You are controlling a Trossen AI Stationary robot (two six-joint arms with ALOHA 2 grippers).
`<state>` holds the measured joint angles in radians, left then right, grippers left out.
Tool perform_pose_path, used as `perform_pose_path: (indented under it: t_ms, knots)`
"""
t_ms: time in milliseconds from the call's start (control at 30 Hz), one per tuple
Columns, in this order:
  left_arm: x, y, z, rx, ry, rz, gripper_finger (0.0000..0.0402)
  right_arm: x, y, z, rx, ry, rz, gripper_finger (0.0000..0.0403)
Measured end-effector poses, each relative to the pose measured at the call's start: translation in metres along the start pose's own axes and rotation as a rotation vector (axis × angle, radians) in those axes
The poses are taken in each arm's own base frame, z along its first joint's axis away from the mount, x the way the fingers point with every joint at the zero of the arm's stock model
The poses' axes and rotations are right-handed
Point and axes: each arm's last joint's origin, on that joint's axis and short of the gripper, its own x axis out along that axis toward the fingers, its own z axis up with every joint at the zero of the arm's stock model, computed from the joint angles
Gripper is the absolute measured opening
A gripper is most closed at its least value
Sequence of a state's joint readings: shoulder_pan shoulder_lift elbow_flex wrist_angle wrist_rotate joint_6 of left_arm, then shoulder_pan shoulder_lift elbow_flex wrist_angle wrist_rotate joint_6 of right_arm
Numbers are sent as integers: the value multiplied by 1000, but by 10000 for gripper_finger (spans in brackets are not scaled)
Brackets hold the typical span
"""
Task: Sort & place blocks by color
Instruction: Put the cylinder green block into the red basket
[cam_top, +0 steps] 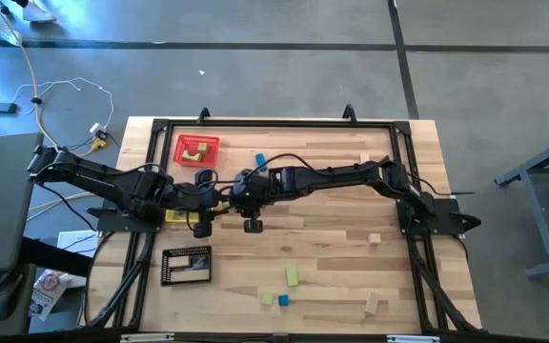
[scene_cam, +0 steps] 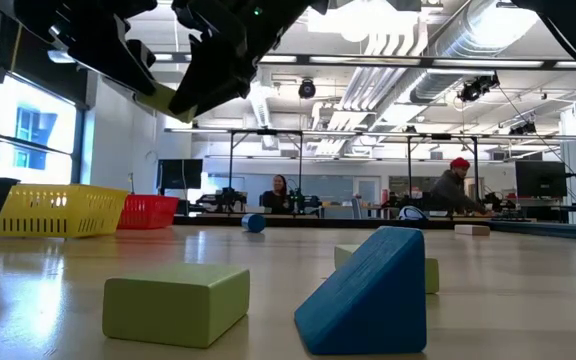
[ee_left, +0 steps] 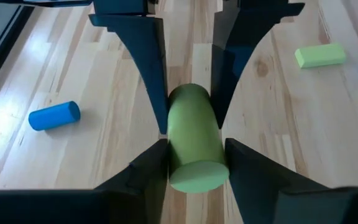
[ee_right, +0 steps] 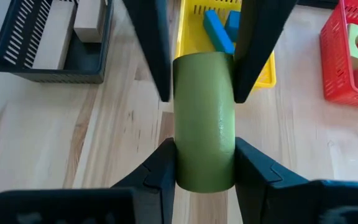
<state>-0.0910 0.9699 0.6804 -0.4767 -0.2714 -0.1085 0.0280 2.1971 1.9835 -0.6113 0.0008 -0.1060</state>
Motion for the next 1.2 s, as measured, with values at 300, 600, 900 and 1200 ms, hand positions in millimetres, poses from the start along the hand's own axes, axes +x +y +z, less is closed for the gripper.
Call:
perform_pose_path:
  t_ms: [300, 600, 900, 1200]
  knots:
    - [0, 0, 0, 0, 1, 5, 95, 0, 0, 0, 1, 1, 0, 97]
    - [0, 0, -1, 2, 5, 5, 96, 0, 0, 1, -21, -5, -5, 147]
    - [-1, 6, -10, 26, 94, 149, 96, -1, -4, -6, -9, 77, -147, 216]
    - [0, 42, -20, -42, 206, 473, 98, -2, -3, -18, 94, 196, -174, 219]
